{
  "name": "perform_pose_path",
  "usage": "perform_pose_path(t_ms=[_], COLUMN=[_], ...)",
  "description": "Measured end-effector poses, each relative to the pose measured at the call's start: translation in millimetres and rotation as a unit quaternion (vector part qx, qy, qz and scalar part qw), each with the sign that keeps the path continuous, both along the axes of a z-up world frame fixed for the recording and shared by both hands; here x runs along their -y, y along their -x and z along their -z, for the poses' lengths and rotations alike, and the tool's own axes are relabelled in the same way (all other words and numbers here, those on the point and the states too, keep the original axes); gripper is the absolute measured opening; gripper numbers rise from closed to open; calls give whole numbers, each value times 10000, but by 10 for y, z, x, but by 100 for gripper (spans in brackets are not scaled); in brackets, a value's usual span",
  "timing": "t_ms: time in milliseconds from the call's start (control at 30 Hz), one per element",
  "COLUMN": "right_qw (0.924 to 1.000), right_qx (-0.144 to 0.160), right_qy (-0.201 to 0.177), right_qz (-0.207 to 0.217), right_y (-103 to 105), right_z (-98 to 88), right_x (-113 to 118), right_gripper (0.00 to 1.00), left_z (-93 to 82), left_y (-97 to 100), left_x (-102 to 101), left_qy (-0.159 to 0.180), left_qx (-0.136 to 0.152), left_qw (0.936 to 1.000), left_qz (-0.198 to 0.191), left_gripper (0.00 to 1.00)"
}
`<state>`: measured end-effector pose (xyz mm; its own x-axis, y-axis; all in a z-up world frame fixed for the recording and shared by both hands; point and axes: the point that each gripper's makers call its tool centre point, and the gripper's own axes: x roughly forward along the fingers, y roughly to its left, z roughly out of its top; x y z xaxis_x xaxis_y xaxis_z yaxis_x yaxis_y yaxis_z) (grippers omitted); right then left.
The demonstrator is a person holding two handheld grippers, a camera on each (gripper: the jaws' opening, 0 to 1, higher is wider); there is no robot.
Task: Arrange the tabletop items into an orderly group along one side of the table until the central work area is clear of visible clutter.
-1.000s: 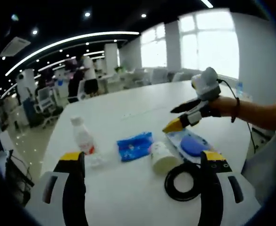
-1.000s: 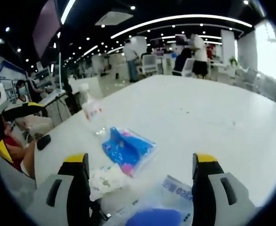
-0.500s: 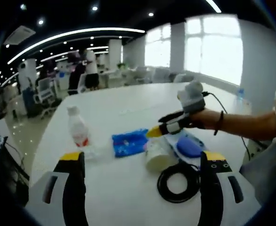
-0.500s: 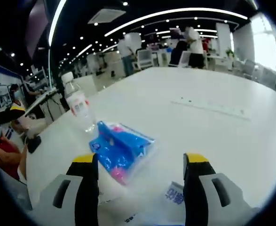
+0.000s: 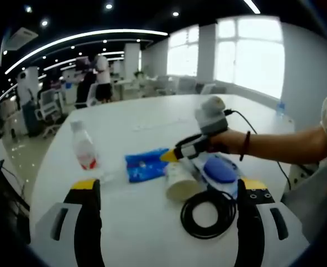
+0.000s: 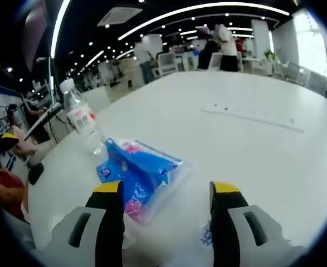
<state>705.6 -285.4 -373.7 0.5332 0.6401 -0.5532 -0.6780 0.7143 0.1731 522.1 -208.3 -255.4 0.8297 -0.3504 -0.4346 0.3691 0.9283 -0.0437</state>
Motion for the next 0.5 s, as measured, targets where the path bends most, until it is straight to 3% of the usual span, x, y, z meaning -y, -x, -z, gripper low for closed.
perform_pose_path(t_ms=[100,233,500], right_qw=[10000,9999,9995], right_qx=[-34,1,-155], right_qy=[16,128,283], right_qz=[17,-5,59], right_y=[-7,-3,17], right_z=[26,76,203], right_x=[-24,-59,-47], right_gripper=[52,45,34], left_z=[15,37,116], left_y=[-9,-35,-49], left_x=[-1,-40,-77], left_qy=[-9,-263,-92], left_qx=[-10,29,-70], left_qw=[10000,9996,9998], left_qz=[-17,-58,-158], left_gripper=[99,99,98])
